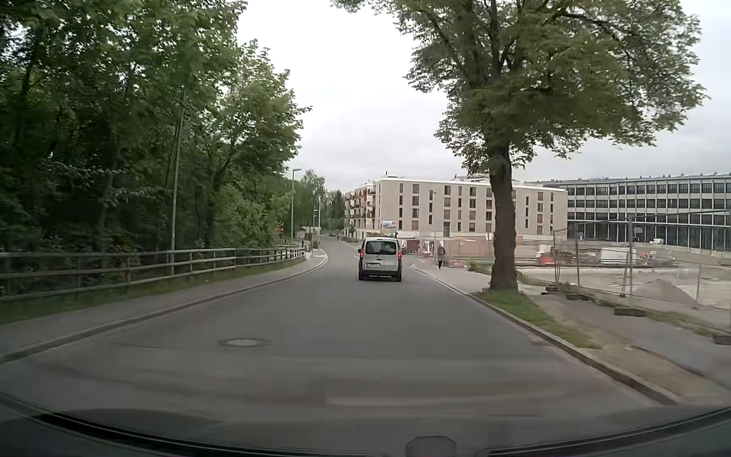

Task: Follow the waypoints while adhering to traffic rules and regulations

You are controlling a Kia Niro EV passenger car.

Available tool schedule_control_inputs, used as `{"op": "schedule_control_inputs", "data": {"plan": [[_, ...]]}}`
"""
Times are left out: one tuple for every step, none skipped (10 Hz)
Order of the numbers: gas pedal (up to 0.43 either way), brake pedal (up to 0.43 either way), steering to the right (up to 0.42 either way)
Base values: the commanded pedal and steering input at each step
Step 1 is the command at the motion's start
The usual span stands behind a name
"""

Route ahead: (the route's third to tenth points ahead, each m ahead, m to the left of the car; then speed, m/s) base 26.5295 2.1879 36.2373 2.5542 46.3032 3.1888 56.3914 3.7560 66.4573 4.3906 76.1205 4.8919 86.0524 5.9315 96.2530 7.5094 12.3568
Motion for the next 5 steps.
{"op": "schedule_control_inputs", "data": {"plan": [[0.000, 0.061, -0.012], [0.000, 0.067, -0.013], [0.000, 0.067, -0.012], [0.000, 0.067, -0.012], [0.000, 0.061, -0.012]]}}
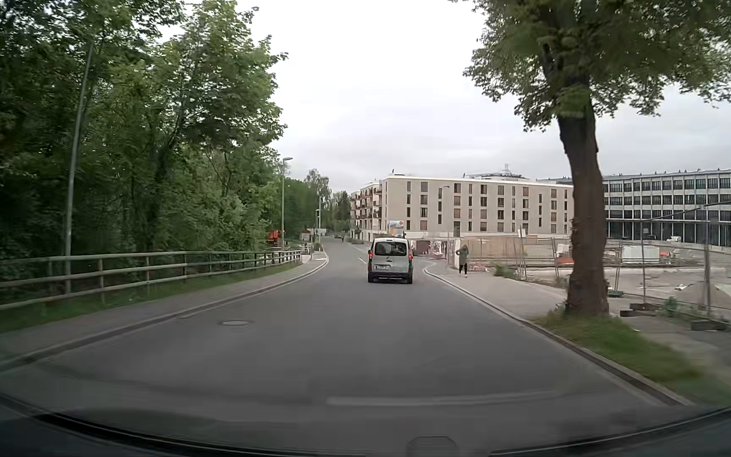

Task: Follow the waypoints while adhering to traffic rules and regulations

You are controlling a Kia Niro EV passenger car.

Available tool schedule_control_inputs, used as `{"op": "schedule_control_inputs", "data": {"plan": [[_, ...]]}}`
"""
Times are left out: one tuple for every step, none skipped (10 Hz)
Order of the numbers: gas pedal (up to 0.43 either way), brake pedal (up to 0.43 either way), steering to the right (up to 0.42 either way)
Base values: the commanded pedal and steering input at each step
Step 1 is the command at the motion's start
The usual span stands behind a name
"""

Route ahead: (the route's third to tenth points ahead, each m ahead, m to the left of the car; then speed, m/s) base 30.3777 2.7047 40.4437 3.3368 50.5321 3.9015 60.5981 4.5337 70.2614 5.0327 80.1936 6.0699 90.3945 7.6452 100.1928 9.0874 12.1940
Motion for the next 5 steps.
{"op": "schedule_control_inputs", "data": {"plan": [[0.000, 0.067, -0.011], [0.000, 0.067, -0.008], [0.000, 0.067, -0.006], [0.000, 0.067, -0.005], [0.000, 0.067, -0.004]]}}
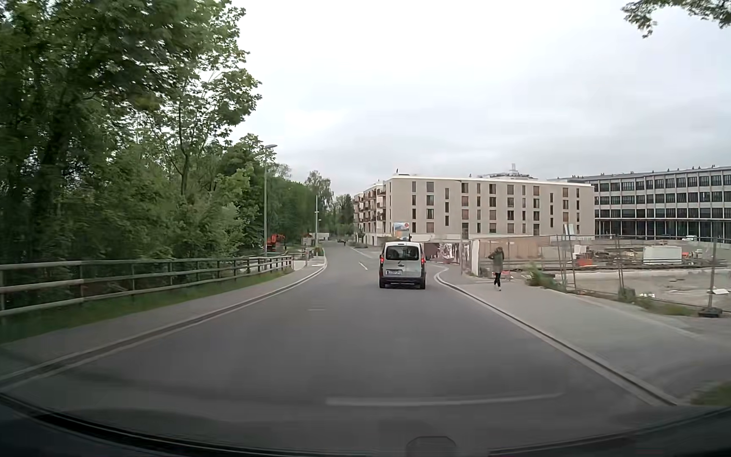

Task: Follow the waypoints while adhering to traffic rules and regulations

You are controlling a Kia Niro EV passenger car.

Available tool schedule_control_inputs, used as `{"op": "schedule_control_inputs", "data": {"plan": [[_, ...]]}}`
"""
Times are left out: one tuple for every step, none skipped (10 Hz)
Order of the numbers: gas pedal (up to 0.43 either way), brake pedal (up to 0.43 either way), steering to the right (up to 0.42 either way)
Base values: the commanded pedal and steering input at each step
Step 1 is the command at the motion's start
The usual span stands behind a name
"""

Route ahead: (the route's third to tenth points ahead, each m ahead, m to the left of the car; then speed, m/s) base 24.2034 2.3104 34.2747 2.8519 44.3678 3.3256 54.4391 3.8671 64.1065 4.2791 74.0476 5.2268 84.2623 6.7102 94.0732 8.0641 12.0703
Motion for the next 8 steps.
{"op": "schedule_control_inputs", "data": {"plan": [[0.000, 0.073, -0.003], [0.000, 0.073, -0.001], [0.000, 0.073, 0.000], [0.000, 0.073, 0.000], [0.000, 0.073, 0.001], [0.000, 0.079, 0.001], [0.000, 0.085, 0.001], [0.000, 0.091, 0.001]]}}
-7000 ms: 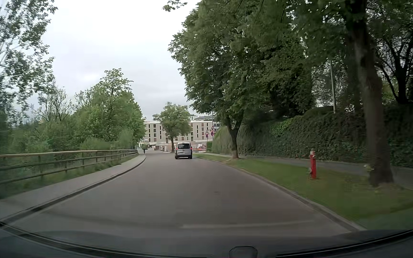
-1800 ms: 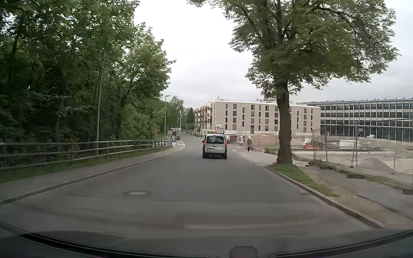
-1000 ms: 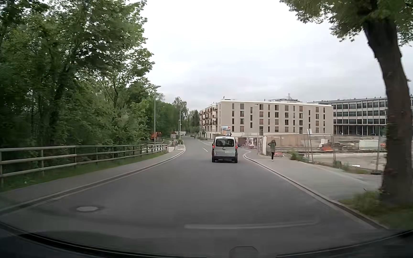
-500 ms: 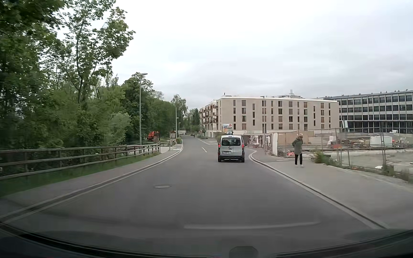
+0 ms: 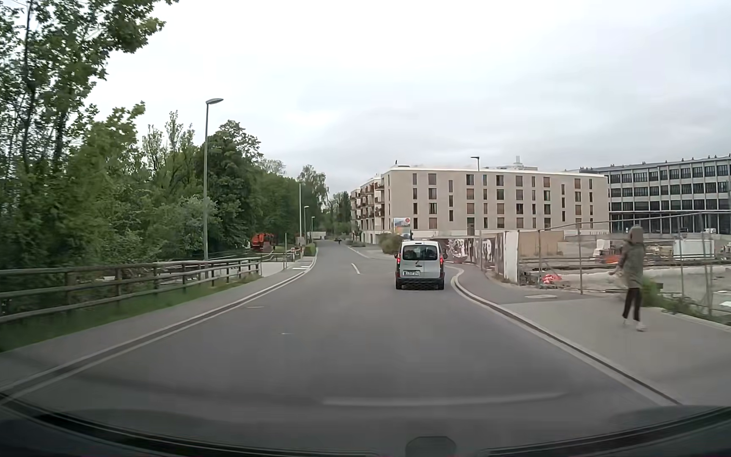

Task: Follow the waypoints while adhering to traffic rules and regulations

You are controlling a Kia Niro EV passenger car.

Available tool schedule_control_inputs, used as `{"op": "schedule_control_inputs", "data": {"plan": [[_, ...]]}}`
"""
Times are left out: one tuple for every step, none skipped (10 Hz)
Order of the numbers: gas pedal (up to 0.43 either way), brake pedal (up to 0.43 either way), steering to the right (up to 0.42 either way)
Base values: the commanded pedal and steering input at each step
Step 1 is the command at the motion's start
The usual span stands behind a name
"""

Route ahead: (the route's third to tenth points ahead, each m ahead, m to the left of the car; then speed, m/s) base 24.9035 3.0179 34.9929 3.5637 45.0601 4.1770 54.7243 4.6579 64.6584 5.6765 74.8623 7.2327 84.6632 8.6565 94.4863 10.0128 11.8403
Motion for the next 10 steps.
{"op": "schedule_control_inputs", "data": {"plan": [[0.000, 0.091, 0.001], [0.000, 0.098, 0.002], [0.000, 0.104, 0.003], [0.000, 0.116, 0.005], [0.000, 0.128, 0.010], [0.000, 0.134, 0.014], [0.000, 0.140, 0.018], [0.000, 0.146, 0.021], [0.000, 0.152, 0.025], [0.000, 0.165, 0.030]]}}
